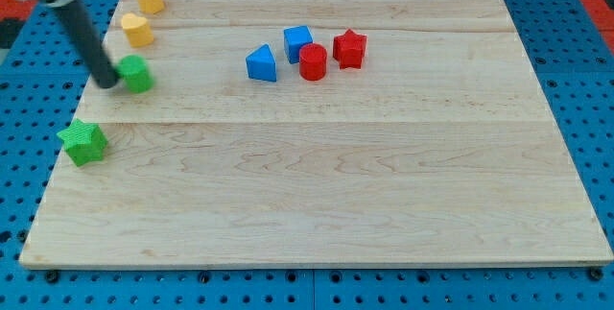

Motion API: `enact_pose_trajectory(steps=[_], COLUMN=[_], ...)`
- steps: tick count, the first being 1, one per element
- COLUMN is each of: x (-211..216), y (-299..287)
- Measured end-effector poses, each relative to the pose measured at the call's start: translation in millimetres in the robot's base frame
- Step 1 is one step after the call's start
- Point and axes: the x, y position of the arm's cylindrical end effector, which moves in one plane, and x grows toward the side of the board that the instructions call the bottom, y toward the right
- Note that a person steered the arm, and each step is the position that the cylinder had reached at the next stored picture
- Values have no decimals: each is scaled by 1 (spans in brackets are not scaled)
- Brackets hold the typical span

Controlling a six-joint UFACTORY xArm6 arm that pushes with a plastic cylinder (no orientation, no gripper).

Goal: Move the yellow hexagon diagonally to the green circle

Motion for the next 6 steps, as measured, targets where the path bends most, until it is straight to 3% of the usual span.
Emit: enact_pose_trajectory(steps=[1, 2, 3, 4, 5, 6], x=[-34, -46, -45, -4, -9, -53], y=[74, 102, 86, 21, -57, -86])
